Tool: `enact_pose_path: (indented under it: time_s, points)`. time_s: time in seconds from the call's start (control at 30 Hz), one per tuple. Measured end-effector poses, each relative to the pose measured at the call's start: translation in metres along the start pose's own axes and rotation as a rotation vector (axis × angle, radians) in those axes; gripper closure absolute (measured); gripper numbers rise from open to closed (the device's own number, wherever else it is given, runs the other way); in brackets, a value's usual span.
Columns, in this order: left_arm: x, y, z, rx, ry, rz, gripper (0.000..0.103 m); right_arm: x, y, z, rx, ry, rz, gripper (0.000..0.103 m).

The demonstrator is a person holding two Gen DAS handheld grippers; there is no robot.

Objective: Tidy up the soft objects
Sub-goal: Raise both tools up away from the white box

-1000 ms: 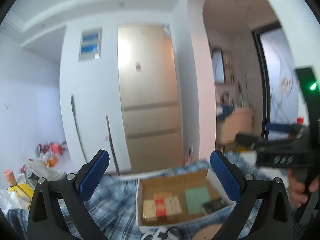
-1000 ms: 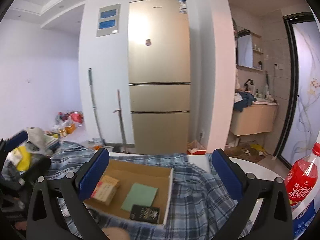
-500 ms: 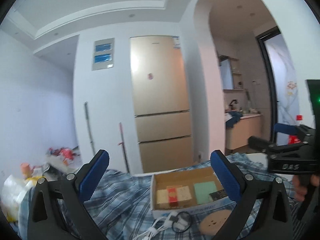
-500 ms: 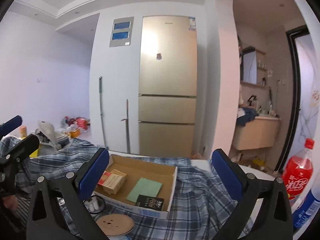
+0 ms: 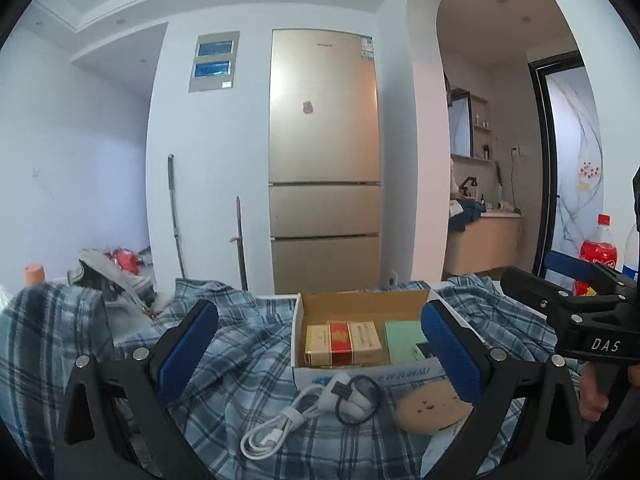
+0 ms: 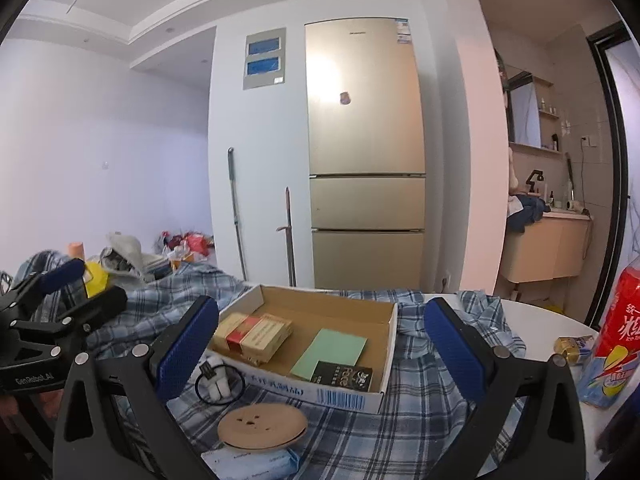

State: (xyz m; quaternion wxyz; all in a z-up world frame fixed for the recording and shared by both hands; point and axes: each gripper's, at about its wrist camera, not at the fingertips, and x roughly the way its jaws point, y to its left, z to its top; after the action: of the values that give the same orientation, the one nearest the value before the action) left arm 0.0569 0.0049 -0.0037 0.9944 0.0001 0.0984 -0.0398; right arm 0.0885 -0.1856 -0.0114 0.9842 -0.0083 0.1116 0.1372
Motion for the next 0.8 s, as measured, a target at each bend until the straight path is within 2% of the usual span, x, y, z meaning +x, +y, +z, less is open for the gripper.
enact_pose_path:
  time_s: [0.2,0.3,0.4,0.5,0.53,0.6,0.8]
  points:
    - [0.000,-0.006,-0.002,0.023,-0.005,0.011,0.000,-0.005,0.005,-0.002,-0.019,-0.022,0.012,0.001]
    - [0.002,-0.006,-0.002,0.032,0.015,0.048,0.000,-0.005,0.005,-0.001,-0.017,-0.027,0.012,0.001]
    - [0.001,0.002,-0.001,-0.007,0.010,0.076,0.000,-0.004,0.005,-0.001,-0.012,-0.025,0.016,0.001]
    - [0.005,0.011,-0.002,-0.045,0.031,0.044,0.000,-0.003,0.005,-0.001,-0.009,-0.018,0.017,0.001]
    - [0.005,0.013,-0.002,-0.059,0.029,0.051,0.000,-0.003,0.004,-0.001,-0.008,-0.017,0.015,0.001]
    - [0.005,0.015,-0.003,-0.060,0.034,0.113,0.000,-0.004,0.003,-0.001,-0.006,-0.019,0.007,0.001]
    - [-0.002,0.010,-0.003,-0.036,-0.004,0.090,0.000,-0.003,0.009,-0.002,-0.037,-0.020,0.000,0.001]
